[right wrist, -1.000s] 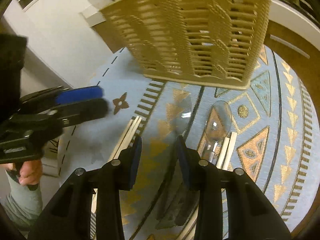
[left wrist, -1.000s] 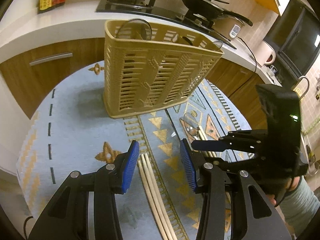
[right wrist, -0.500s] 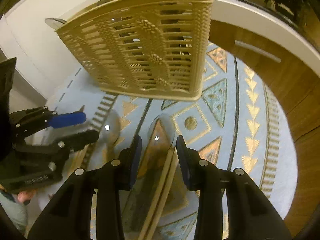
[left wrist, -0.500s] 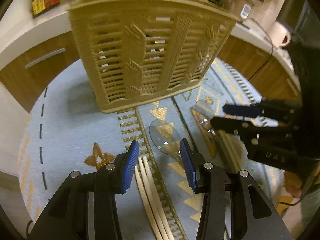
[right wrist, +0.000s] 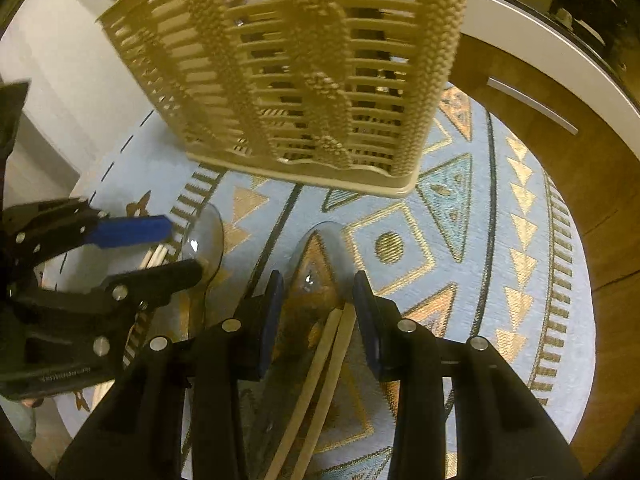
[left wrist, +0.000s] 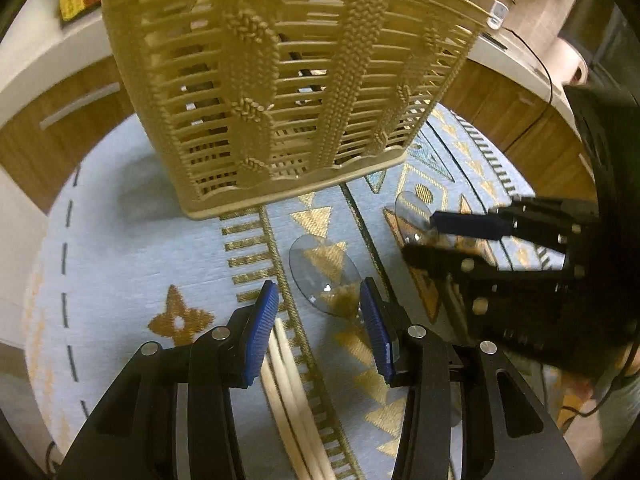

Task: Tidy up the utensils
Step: 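Lower the left gripper toward the clear spoons and chopsticks on the cloth, then close the left gripper on a clear spoon while the right gripper closes on another, then lift both clear spoons over the beige caddy and open both grippers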

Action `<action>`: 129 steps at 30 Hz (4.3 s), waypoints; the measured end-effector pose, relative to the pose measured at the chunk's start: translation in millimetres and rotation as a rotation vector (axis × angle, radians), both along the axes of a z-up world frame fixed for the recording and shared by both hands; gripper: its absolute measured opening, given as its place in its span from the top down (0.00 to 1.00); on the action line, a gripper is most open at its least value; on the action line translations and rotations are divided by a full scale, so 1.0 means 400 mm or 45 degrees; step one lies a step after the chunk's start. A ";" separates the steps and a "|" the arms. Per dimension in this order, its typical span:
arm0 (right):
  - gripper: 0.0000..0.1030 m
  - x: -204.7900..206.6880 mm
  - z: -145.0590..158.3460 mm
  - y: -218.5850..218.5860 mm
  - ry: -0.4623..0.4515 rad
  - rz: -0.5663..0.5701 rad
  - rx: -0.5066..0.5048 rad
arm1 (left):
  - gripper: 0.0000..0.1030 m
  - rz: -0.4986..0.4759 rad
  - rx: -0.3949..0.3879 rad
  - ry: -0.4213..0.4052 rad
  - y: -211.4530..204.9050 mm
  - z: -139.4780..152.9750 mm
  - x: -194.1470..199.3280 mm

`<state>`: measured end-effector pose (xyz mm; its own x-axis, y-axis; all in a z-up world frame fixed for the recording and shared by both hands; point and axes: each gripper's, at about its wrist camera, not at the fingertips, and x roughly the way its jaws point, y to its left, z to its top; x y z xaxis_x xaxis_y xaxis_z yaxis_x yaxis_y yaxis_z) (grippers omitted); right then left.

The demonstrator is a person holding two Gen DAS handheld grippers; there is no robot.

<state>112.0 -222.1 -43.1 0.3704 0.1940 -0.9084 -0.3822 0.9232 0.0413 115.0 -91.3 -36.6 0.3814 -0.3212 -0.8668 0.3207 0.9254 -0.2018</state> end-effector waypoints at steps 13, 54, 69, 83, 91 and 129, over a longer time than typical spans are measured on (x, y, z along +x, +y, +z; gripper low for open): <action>0.73 -0.037 -0.007 0.012 -0.097 0.010 -0.047 | 0.60 0.110 0.043 0.000 -0.028 -0.005 0.057; 0.89 -0.031 0.108 -0.013 0.067 0.073 0.256 | 0.72 0.187 -0.143 -0.589 0.170 0.344 -0.121; 0.43 -0.059 0.017 0.141 0.103 0.111 -0.061 | 0.71 0.223 -0.200 -0.543 0.268 0.300 -0.108; 0.90 -0.112 0.065 0.237 0.085 0.133 0.039 | 0.72 0.200 -0.205 -0.567 0.269 0.314 -0.118; 0.90 -0.143 0.305 0.125 -0.236 0.096 0.317 | 0.72 0.123 -0.265 -0.695 0.228 0.446 -0.112; 0.90 0.127 0.355 -0.129 -0.977 -0.248 0.451 | 0.72 0.070 -0.034 -0.851 0.010 0.424 0.135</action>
<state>163.0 -273.6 99.0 0.9121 0.2877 -0.2920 -0.2588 0.9566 0.1344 169.0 -87.2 133.0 0.8497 -0.3040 -0.4308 0.3373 0.9414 0.0010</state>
